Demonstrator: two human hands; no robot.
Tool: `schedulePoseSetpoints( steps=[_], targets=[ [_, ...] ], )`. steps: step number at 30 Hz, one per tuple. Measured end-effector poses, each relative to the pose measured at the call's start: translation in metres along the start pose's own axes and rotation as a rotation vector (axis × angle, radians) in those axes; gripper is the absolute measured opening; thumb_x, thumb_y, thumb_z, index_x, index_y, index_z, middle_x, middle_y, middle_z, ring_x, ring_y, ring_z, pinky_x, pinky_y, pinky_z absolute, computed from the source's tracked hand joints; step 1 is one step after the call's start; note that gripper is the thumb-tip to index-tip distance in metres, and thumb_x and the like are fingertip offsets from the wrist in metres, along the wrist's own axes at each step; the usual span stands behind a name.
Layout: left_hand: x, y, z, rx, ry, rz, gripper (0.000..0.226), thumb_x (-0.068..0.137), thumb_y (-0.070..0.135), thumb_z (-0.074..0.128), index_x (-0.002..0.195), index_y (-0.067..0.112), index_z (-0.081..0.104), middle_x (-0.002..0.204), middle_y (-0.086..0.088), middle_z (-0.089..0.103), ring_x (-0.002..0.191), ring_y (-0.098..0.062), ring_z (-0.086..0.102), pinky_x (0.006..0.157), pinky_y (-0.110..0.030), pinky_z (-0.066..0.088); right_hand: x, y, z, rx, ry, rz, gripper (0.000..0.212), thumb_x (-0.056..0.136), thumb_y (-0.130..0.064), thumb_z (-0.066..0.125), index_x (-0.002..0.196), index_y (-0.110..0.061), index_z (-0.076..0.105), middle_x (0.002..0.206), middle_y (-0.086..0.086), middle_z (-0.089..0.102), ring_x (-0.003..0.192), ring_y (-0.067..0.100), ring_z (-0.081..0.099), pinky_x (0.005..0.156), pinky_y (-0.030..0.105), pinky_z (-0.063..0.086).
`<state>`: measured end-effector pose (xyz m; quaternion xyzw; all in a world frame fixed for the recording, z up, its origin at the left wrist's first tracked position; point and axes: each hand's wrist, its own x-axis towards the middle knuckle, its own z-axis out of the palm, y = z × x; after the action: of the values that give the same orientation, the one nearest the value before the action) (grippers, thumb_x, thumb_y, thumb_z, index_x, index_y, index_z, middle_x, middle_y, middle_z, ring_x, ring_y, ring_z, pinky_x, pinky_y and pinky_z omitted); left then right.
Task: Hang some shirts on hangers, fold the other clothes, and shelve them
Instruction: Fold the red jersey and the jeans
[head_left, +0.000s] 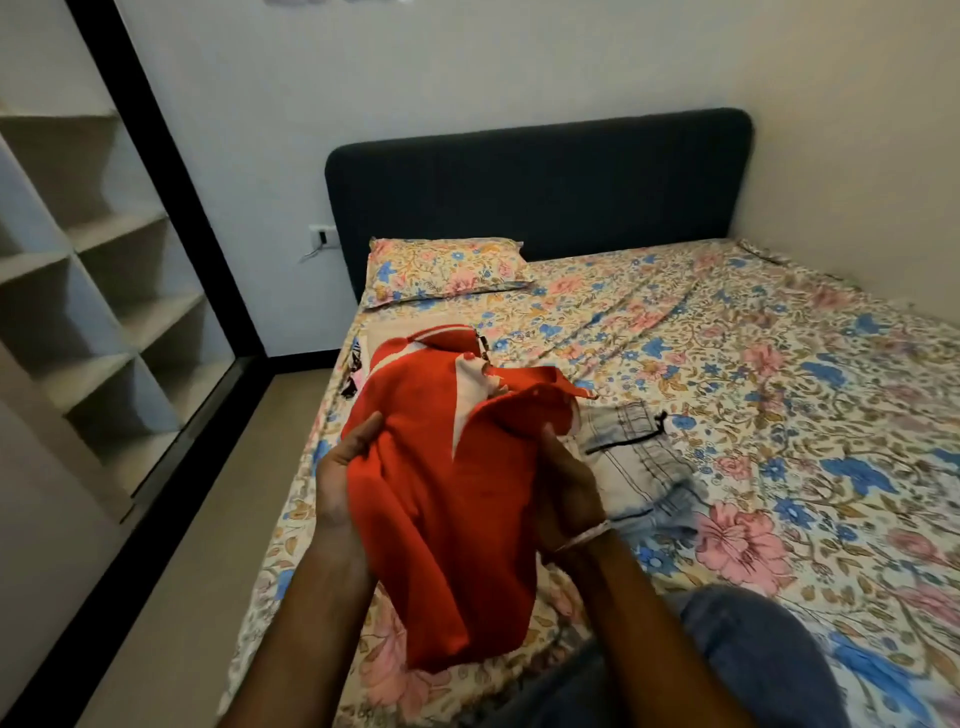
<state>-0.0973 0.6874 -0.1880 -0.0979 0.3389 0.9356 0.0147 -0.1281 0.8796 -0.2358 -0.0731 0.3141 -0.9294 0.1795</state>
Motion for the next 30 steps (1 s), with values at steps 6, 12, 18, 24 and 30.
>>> schedulePoseSetpoints(
  steps=[6, 12, 18, 24, 30],
  targets=[
    [0.036, -0.049, 0.043, -0.083, -0.003, 0.006, 0.064, 0.061, 0.015, 0.081, 0.122, -0.001, 0.068, 0.124, -0.021, 0.068, 0.111, -0.035, 0.069, 0.099, -0.049, 0.053, 0.011, -0.101, -0.015, -0.468, 0.196, -0.140, 0.050, 0.072, -0.009, 0.075, 0.121, -0.004, 0.068, 0.116, 0.019, 0.072, 0.106, 0.034, 0.070, 0.085, 0.038, 0.058],
    [0.127, -0.120, 0.075, -0.074, -0.044, -0.145, 0.080, 0.062, 0.016, 0.084, 0.136, -0.001, 0.058, 0.129, -0.023, 0.065, 0.120, -0.040, 0.062, 0.111, -0.055, 0.042, 0.055, -0.190, -0.063, -0.712, 0.351, -0.101, 0.073, 0.053, -0.020, 0.090, 0.121, -0.003, 0.069, 0.112, 0.017, 0.074, 0.100, 0.032, 0.072, 0.089, 0.041, 0.058],
    [0.167, -0.214, 0.022, 0.114, 0.023, -0.524, 0.068, 0.085, 0.035, 0.078, 0.146, 0.024, 0.051, 0.140, -0.019, 0.060, 0.126, -0.041, 0.059, 0.099, -0.060, 0.049, 0.041, -0.156, -0.206, -0.617, 0.712, 0.395, 0.078, 0.067, -0.049, 0.088, 0.127, -0.007, 0.063, 0.111, 0.021, 0.073, 0.102, 0.039, 0.070, 0.093, 0.052, 0.053],
    [0.172, -0.217, 0.035, 0.413, 0.167, -0.575, 0.051, 0.074, -0.001, 0.073, 0.124, -0.003, 0.064, 0.110, -0.027, 0.072, 0.099, -0.042, 0.070, 0.084, -0.053, 0.059, 0.038, -0.155, -0.200, -0.590, 0.715, 0.327, 0.051, 0.077, -0.023, 0.082, 0.119, 0.003, 0.067, 0.109, 0.025, 0.072, 0.101, 0.043, 0.070, 0.094, 0.057, 0.053],
    [0.170, -0.165, 0.051, 0.294, 0.124, -0.434, 0.028, 0.082, -0.004, 0.061, 0.109, 0.001, 0.056, 0.105, -0.020, 0.064, 0.092, -0.034, 0.063, 0.086, -0.046, 0.055, 0.056, -0.169, -0.165, -0.654, 0.665, 0.114, 0.044, 0.079, -0.002, 0.080, 0.120, -0.005, 0.063, 0.107, 0.020, 0.073, 0.095, 0.041, 0.071, 0.067, 0.048, 0.062]
  ],
)
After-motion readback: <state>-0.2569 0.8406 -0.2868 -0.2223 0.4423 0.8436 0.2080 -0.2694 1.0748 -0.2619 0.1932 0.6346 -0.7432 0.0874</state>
